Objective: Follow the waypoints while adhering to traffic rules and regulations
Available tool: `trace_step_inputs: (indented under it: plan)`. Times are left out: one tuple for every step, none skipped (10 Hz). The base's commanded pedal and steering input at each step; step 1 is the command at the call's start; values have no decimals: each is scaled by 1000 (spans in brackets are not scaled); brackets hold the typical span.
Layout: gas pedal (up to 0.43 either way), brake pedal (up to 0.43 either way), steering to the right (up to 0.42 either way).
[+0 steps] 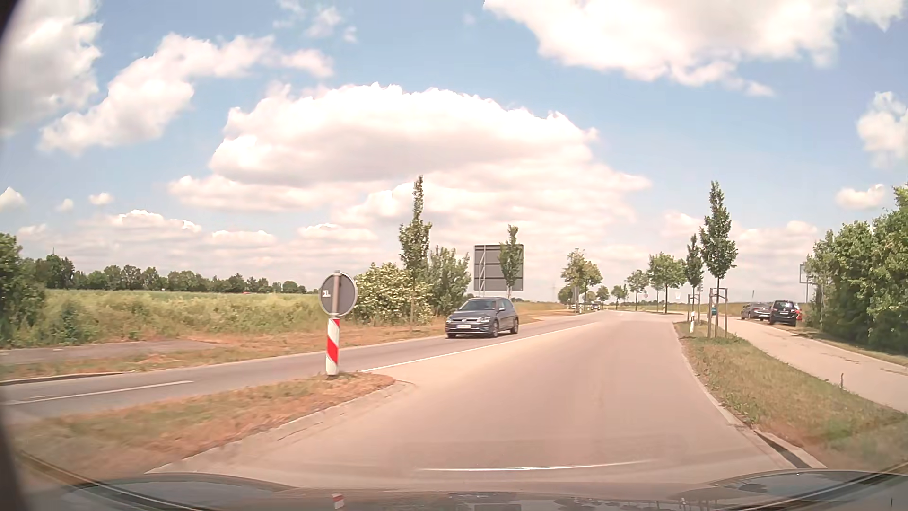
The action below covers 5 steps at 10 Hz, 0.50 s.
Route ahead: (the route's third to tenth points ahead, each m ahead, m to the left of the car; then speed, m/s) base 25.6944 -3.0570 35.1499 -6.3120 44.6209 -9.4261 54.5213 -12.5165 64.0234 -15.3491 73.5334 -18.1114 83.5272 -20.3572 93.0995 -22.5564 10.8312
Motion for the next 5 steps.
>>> trace_step_inputs:
  plan:
    - [429, 12, 130]
    - [441, 12, 126]
    - [449, 12, 118]
    - [461, 12, 110]
    - [469, 6, 100]
